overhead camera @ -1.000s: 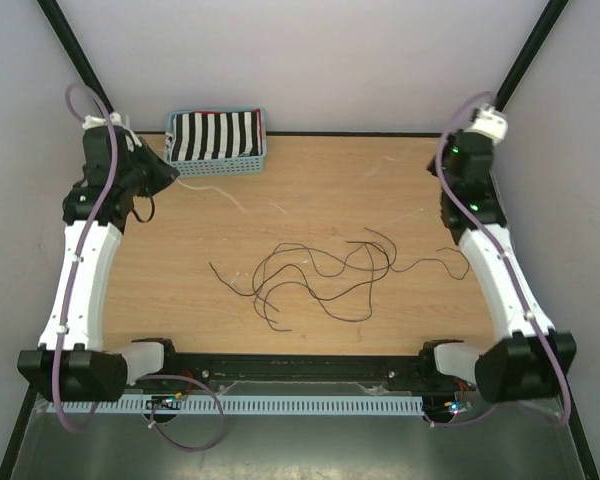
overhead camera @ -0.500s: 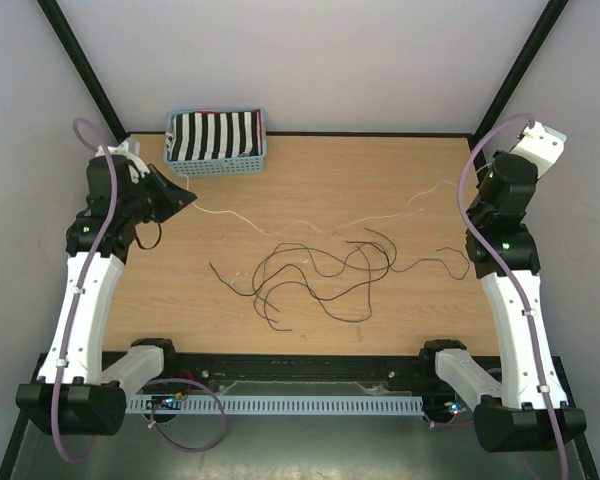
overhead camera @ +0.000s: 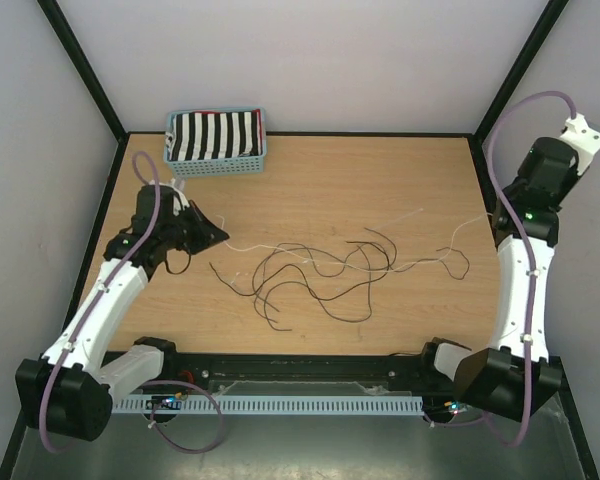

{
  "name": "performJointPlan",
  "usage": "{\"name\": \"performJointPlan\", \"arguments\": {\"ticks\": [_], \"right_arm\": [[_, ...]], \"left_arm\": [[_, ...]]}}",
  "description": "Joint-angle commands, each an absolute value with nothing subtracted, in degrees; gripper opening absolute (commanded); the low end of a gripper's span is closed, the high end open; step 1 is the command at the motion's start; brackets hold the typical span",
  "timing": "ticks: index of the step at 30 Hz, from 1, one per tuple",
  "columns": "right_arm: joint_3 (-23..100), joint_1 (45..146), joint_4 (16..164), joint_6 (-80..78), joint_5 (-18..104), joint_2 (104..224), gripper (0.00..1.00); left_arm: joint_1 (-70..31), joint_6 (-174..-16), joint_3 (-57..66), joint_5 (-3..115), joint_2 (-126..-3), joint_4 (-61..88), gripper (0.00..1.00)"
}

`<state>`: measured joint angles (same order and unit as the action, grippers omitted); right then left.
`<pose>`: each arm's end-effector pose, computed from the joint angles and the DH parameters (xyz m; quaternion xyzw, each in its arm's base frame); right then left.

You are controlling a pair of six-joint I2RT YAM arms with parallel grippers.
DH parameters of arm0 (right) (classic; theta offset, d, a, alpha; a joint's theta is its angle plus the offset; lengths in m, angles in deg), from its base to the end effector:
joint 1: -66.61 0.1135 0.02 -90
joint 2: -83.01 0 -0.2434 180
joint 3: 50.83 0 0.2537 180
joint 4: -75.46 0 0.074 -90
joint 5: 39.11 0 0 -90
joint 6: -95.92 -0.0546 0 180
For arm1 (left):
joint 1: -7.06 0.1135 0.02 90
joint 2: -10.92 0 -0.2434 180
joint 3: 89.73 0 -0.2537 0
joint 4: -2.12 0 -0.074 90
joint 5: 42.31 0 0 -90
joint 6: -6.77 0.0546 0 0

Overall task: Zip-tie the wires
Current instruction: Straighten the cable at the center of the board.

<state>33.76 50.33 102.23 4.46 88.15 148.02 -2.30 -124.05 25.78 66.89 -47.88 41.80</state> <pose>0.2525 -0.1082 0.4044 0.3183 0.6697 -0.3184 0.5906 0.2442 -0.0585 0.2767 -0.1606 0.8592 -0.3297 0.3569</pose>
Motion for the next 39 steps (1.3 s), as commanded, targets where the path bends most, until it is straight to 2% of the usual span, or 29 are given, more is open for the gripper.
{"name": "performJointPlan", "arguments": {"ticks": [1, 7, 17, 21, 25, 28, 34, 37, 39], "right_arm": [[31.78, 47.49, 102.07, 1.39, 83.76, 147.43, 0.00], [24.82, 47.45, 102.13, -2.51, 77.57, 145.39, 0.00], [17.14, 47.52, 100.53, -2.26, 75.92, 144.58, 0.00], [15.17, 47.45, 99.60, -3.18, 74.90, 145.41, 0.09], [14.42, 47.45, 99.36, -4.34, 73.36, 145.17, 0.19], [13.84, 47.48, 99.00, -4.62, 73.11, 144.60, 0.31], [14.44, 47.45, 99.02, -4.45, 71.04, 143.54, 0.51], [15.19, 47.52, 99.17, -6.51, 63.46, 141.91, 0.53], [15.48, 47.64, 99.17, -10.30, 55.96, 140.95, 0.54]], "left_arm": [[-3.56, -127.13, 31.03, 66.48, -47.96, 35.64, 0.00], [-3.83, -127.25, 34.21, 63.59, -49.18, 34.55, 0.00], [-1.04, -125.69, 37.57, 59.59, -45.11, 35.42, 0.00], [-0.49, -124.43, 39.68, 62.49, -45.50, 34.98, 0.00], [-0.49, -124.74, 43.78, 64.21, -46.22, 32.03, 0.15], [-0.49, -125.07, 45.82, 64.65, -46.70, 30.68, 0.24], [-0.49, -124.86, 46.65, 63.17, -47.01, 30.56, 0.33], [-0.29, -124.53, 46.25, 62.03, -46.42, 30.88, 0.39], [0.04, -123.99, 45.40, 60.78, -45.59, 31.68, 0.51]]}}
